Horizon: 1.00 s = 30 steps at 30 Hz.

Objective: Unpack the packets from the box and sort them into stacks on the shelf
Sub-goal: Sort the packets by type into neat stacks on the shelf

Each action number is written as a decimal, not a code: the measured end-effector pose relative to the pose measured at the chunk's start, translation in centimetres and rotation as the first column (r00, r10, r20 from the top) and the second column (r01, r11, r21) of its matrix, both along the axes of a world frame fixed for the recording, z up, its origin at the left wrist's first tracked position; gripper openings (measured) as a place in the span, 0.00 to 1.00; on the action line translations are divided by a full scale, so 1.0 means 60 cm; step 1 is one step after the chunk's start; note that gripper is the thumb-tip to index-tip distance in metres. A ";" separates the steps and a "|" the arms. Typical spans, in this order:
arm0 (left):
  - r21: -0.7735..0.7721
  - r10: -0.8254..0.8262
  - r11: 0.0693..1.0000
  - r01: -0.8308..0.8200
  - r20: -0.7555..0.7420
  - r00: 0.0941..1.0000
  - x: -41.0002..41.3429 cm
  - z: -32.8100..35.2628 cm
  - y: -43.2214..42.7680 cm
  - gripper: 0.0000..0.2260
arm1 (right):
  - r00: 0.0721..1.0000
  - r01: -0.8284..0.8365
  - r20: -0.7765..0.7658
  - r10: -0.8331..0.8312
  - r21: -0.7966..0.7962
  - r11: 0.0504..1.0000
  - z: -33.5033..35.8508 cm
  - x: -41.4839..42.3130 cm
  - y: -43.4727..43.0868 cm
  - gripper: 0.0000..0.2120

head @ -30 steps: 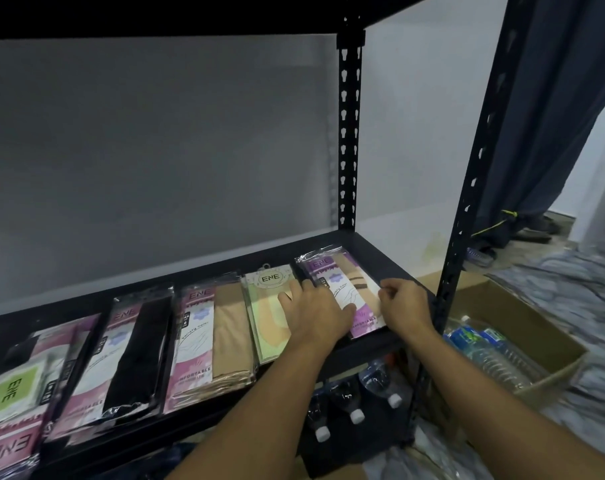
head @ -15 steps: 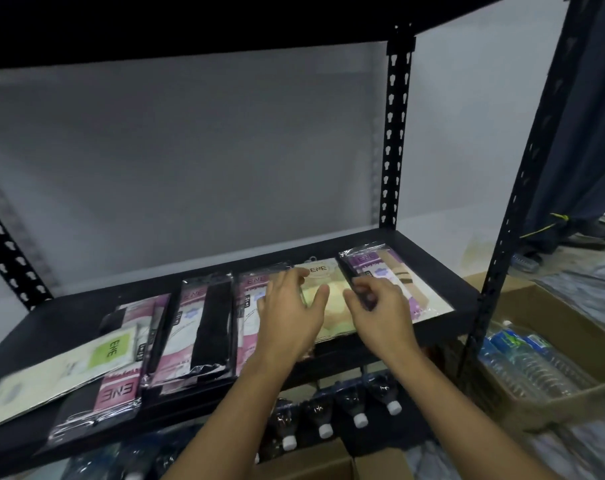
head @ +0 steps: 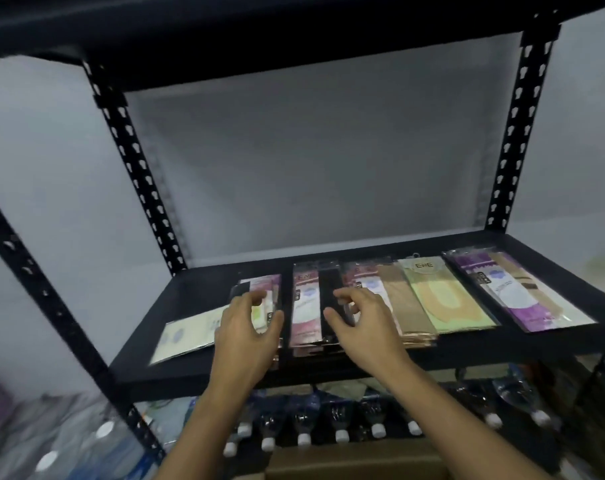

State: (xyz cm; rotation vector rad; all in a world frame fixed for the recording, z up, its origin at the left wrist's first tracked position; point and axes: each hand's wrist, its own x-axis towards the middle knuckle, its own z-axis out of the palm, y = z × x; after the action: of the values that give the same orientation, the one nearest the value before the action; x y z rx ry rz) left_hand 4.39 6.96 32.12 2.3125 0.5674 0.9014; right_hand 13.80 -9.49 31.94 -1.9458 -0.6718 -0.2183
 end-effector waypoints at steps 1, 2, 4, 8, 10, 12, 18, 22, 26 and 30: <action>-0.009 0.027 1.000 -0.027 -0.016 1.000 -0.014 -0.003 0.021 0.16 | 1.000 -0.026 -0.005 0.026 -0.020 0.999 0.000 -0.008 0.017 0.17; -0.022 0.050 0.998 -0.051 -0.033 0.998 -0.026 -0.008 0.043 0.17 | 0.999 -0.049 -0.009 0.049 -0.040 0.998 0.000 -0.015 0.034 0.17; -0.033 0.091 0.995 -0.094 -0.069 0.993 -0.049 -0.019 0.083 0.17 | 0.997 -0.082 -0.003 0.082 -0.071 0.994 0.000 -0.029 0.069 0.17; -0.021 0.160 0.986 -0.166 -0.186 0.969 -0.085 -0.044 0.149 0.19 | 0.987 -0.157 -0.005 0.158 -0.128 0.979 -0.005 -0.050 0.137 0.18; 0.014 0.166 0.986 -0.168 -0.267 0.949 -0.098 -0.055 0.176 0.21 | 0.982 -0.190 -0.015 0.191 -0.178 0.965 -0.011 -0.057 0.170 0.19; 0.052 0.156 0.988 -0.147 -0.328 0.932 -0.107 -0.061 0.201 0.22 | 0.978 -0.204 -0.007 0.208 -0.242 0.949 -0.017 -0.059 0.198 0.20; 0.079 0.098 0.994 -0.069 -0.468 0.878 -0.098 -0.073 0.256 0.26 | 0.980 -0.166 0.032 0.196 -0.411 0.897 -0.030 -0.053 0.249 0.22; 0.202 0.113 0.979 -0.023 -0.444 0.889 -0.099 -0.082 0.269 0.20 | 0.972 -0.189 0.042 0.230 -0.441 0.878 -0.040 -0.051 0.258 0.20; 0.350 0.117 0.936 0.028 -0.386 0.915 -0.110 -0.091 0.272 0.16 | 0.968 -0.189 0.079 0.237 -0.387 0.902 -0.045 -0.053 0.256 0.19; 0.449 0.136 0.893 -0.044 -0.175 0.975 -0.125 -0.088 0.274 0.11 | 0.962 -0.191 0.155 0.226 -0.210 0.959 -0.038 -0.064 0.240 0.15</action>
State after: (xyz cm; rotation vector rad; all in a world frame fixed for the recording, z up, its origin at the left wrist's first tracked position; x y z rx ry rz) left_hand -3.10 23.41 26.87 2.8370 0.6078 0.9179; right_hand 9.97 4.93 29.67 -2.0362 -1.0441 -0.2020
